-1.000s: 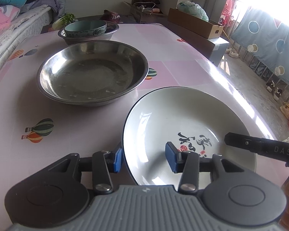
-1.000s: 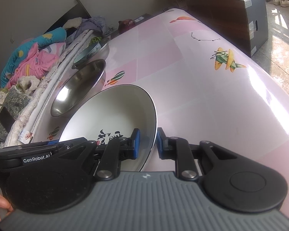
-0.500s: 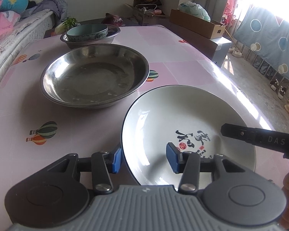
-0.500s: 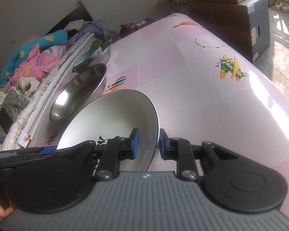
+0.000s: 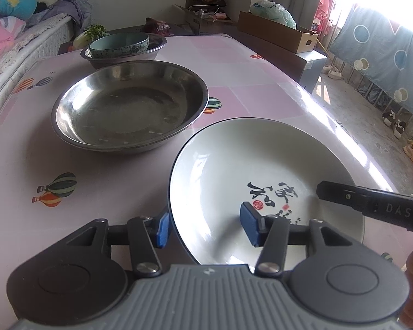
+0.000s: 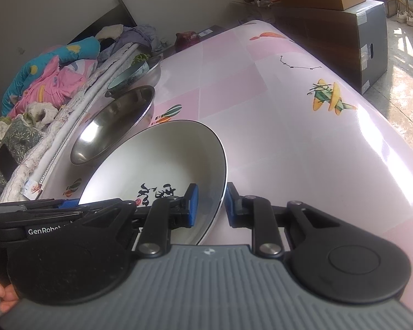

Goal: Organize plates and bowls
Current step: 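Carry the white plate over the large steel basin with both grippers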

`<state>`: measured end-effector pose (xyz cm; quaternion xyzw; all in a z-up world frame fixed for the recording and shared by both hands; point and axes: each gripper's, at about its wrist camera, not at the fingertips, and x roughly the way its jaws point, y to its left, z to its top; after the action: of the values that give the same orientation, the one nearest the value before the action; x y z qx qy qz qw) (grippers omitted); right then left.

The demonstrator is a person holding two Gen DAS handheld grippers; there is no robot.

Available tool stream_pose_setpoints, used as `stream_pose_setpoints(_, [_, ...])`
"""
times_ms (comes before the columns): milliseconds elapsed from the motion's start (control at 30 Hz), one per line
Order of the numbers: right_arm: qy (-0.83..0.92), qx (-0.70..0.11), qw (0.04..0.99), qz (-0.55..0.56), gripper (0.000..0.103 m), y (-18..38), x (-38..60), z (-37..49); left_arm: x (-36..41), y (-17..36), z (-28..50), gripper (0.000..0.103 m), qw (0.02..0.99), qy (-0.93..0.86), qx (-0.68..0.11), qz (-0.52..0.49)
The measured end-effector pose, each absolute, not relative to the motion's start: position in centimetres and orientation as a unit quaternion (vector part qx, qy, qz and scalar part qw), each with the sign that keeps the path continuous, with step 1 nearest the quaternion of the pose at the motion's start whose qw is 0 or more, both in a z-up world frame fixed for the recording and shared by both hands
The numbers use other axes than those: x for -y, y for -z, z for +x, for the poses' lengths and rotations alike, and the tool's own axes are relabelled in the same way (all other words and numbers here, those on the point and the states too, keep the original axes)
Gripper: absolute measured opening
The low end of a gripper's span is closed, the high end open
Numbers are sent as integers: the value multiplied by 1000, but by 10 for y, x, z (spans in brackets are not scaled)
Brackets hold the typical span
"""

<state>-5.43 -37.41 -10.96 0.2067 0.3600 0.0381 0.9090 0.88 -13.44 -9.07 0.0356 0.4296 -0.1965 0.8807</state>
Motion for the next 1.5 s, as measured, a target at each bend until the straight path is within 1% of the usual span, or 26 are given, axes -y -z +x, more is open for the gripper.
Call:
stream_pose_setpoints(100, [-37,-357,911,205,21,110,374,-54,135,92,11,56,879,199,-432,33])
stream_pose_setpoints(400, [-23,-348,920,177,21,110,365,-54,139,92,12,59,883,193,-426,38])
stream_pose_setpoints(433, [-21,-348,921,172,22,110,363,-54,139,92,12,59,884,190,-426,38])
stream_pose_setpoints(500, [-16,-348,926,149,27,108,355,-52,140,91,12,59,884,186,-427,37])
stream_pose_setpoints(567, [-8,-347,930,122,27,107,348,-52,141,91,12,59,886,181,-426,38])
stream_pose_setpoints(833, [-7,-347,929,129,28,105,350,-51,142,89,12,56,888,173,-424,41])
stream_pose_setpoints(1500, [-6,-336,933,131,27,98,355,-57,145,81,6,55,894,174,-412,44])
